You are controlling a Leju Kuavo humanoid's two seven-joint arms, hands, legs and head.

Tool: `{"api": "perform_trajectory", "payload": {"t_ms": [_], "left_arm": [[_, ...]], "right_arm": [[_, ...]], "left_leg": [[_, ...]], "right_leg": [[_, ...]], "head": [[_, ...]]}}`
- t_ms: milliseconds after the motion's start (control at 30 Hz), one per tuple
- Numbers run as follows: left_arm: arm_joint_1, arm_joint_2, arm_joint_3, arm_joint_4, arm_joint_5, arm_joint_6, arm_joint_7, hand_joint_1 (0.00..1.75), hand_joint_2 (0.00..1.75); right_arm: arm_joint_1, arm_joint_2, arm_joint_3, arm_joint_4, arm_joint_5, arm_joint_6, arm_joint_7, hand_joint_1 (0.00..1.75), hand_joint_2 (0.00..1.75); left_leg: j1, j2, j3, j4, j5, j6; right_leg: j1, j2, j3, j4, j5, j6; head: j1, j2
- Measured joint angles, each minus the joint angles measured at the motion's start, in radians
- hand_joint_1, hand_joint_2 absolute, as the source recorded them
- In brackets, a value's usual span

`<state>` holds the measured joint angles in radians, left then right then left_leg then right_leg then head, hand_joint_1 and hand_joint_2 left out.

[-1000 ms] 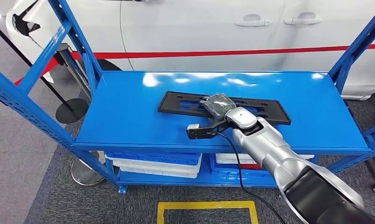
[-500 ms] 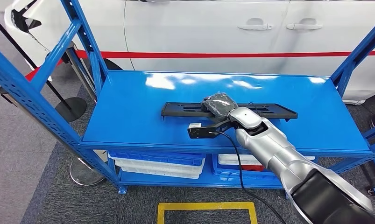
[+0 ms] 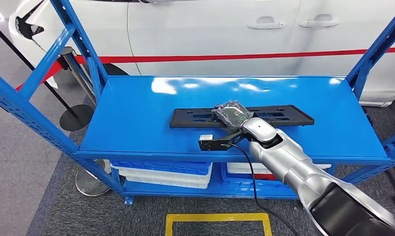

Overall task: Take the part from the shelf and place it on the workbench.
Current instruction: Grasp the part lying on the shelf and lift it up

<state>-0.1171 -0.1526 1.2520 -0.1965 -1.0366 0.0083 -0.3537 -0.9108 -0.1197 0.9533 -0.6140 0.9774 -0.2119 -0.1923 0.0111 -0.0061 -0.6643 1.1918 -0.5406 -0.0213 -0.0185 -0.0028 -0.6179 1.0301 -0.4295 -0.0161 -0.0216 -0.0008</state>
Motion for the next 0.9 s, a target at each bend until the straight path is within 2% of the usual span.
{"api": "perform_trajectory", "payload": {"t_ms": [33,67,100,133,167,233,267,333,400,467,533,567,600,633,700,733,767,800,900], "left_arm": [[0.001,0.0,0.0,0.0,0.0,0.0,0.001,0.0,0.0],[0.001,0.0,0.0,0.0,0.0,0.0,0.002,0.0,0.0],[0.002,0.0,0.0,0.0,0.0,0.001,0.003,0.0,0.0],[0.002,0.0,0.0,0.0,0.0,0.001,0.005,0.0,0.0],[0.002,0.0,0.0,0.0,0.0,0.002,0.006,0.0,0.0],[0.0,0.0,0.0,0.0,-0.001,0.005,0.009,0.0,0.0],[0.0,0.0,0.0,0.0,-0.003,0.006,0.012,0.0,0.0],[0.001,-0.001,0.0,0.0,-0.007,0.01,0.018,0.0,0.0],[0.003,-0.004,0.0,0.0,-0.01,0.016,0.024,0.0,0.0],[0.001,-0.007,0.0,0.0,-0.011,0.022,0.03,0.0,0.0],[0.0,-0.011,0.0,0.0,-0.011,0.026,0.034,0.0,0.0],[0.001,-0.013,0.0,0.0,-0.011,0.029,0.036,0.0,0.0],[0.001,-0.015,0.0,0.0,-0.011,0.032,0.037,0.0,0.0],[0.001,-0.016,0.0,0.0,-0.011,0.034,0.037,0.0,0.0],[0.002,-0.019,0.0,0.0,-0.011,0.037,0.038,0.0,0.0],[0.002,-0.02,0.0,0.0,-0.01,0.038,0.038,0.0,0.0],[0.001,-0.02,0.0,0.0,-0.01,0.038,0.039,0.0,0.0],[0.001,-0.02,0.0,0.0,-0.01,0.039,0.039,0.0,0.0],[0.003,-0.021,0.0,0.0,-0.011,0.039,0.04,0.0,0.0]], "right_arm": [[0.002,0.0,0.001,0.0,0.004,-0.006,0.004,1.75,1.75],[0.004,0.001,0.001,0.0,0.009,-0.013,0.008,1.75,1.75],[0.006,0.002,0.002,0.0,0.016,-0.023,0.013,1.75,1.75],[0.008,0.004,0.003,0.0,0.027,-0.04,0.019,1.75,1.75],[0.012,0.005,0.003,-0.001,0.041,-0.07,0.029,1.75,1.75],[0.023,0.008,0.004,-0.002,0.077,-0.167,0.052,1.75,1.75],[0.032,0.01,0.002,-0.002,0.098,-0.237,0.063,1.75,1.75],[0.054,0.017,-0.006,-0.004,0.138,-0.37,0.078,1.75,1.75],[0.082,0.025,-0.025,-0.016,0.186,-0.449,0.082,1.75,1.75],[0.116,0.027,-0.059,-0.044,0.251,-0.473,0.079,1.75,1.75],[0.157,0.034,-0.11,-0.084,0.328,-0.479,0.069,1.75,1.75],[0.179,0.038,-0.137,-0.107,0.365,-0.479,0.064,1.75,1.75],[0.203,0.044,-0.165,-0.132,0.399,-0.48,0.059,1.75,1.75],[0.223,0.048,-0.192,-0.158,0.426,-0.48,0.056,1.75,1.75],[0.25,0.057,-0.245,-0.207,0.456,-0.48,0.054,1.75,1.75],[0.256,0.061,-0.266,-0.226,0.462,-0.481,0.054,1.75,1.75],[0.259,0.065,-0.283,-0.242,0.466,-0.482,0.053,1.75,1.75],[0.264,0.068,-0.295,-0.254,0.468,-0.483,0.05,1.75,1.75],[0.286,0.075,-0.329,-0.296,0.481,-0.485,0.027,1.75,1.75]], "left_leg": [[0.0,0.0,-0.03,0.064,-0.025,-0.002],[0.0,0.0,-0.048,0.104,-0.033,-0.003],[0.0,0.0,-0.05,0.109,-0.023,-0.003],[0.0,0.0,-0.032,0.072,0.006,-0.001],[0.0,0.0,0.001,0.004,0.043,0.003],[-0.003,0.0,0.061,-0.121,0.087,0.013],[-0.005,0.0,0.075,-0.154,0.093,0.018],[-0.01,-0.001,0.078,-0.169,0.092,0.027],[-0.006,0.0,0.082,-0.179,0.1,0.038],[-0.001,0.001,0.087,-0.189,0.106,0.049],[-0.001,0.0,0.087,-0.189,0.106,0.053],[-0.002,-0.001,0.087,-0.188,0.105,0.054],[-0.001,-0.002,0.087,-0.187,0.104,0.053],[-0.001,-0.004,0.087,-0.184,0.102,0.052],[-0.001,-0.006,0.086,-0.176,0.095,0.046],[-0.003,-0.007,0.084,-0.17,0.09,0.041],[-0.005,-0.006,0.083,-0.166,0.087,0.036],[-0.007,-0.005,0.081,-0.164,0.085,0.031],[-0.006,-0.004,0.083,-0.164,0.079,0.015]], "right_leg": [[0.001,-0.001,0.0,0.0,0.0,-0.001],[0.002,-0.001,-0.001,0.0,0.0,-0.002],[0.003,-0.001,0.0,0.001,0.0,-0.002],[0.003,0.0,0.0,0.001,0.0,-0.001],[0.004,0.001,0.001,0.002,-0.001,-0.001],[0.007,0.002,0.0,0.002,-0.001,0.004],[0.007,0.002,-0.002,0.002,0.001,0.009],[0.007,0.002,-0.005,-0.001,0.005,0.021],[0.005,0.002,-0.007,0.006,-0.003,0.032],[0.005,0.003,-0.036,0.07,-0.045,0.038],[0.004,0.003,-0.099,0.2,-0.105,0.042],[0.004,0.003,-0.125,0.251,-0.12,0.044],[0.002,0.003,-0.138,0.273,-0.117,0.045],[0.001,0.002,-0.129,0.251,-0.093,0.045],[-0.002,0.002,-0.07,0.125,-0.027,0.042],[-0.001,0.002,-0.043,0.067,-0.006,0.039],[0.001,0.002,-0.026,0.03,0.003,0.035],[0.003,0.003,-0.02,0.015,0.002,0.031],[0.004,0.004,-0.018,0.01,0.004,0.014]], "head": [[0.0,0.0],[0.0,0.0],[0.0,0.0],[0.0,0.0],[0.0,0.0],[0.0,0.0],[0.0,0.0],[0.001,0.0],[0.001,0.0],[0.002,0.0],[0.002,0.0],[0.002,0.0],[0.002,0.0],[0.002,0.0],[0.002,0.0],[0.002,0.0],[0.002,0.0],[0.001,0.0],[0.001,0.0]]}}
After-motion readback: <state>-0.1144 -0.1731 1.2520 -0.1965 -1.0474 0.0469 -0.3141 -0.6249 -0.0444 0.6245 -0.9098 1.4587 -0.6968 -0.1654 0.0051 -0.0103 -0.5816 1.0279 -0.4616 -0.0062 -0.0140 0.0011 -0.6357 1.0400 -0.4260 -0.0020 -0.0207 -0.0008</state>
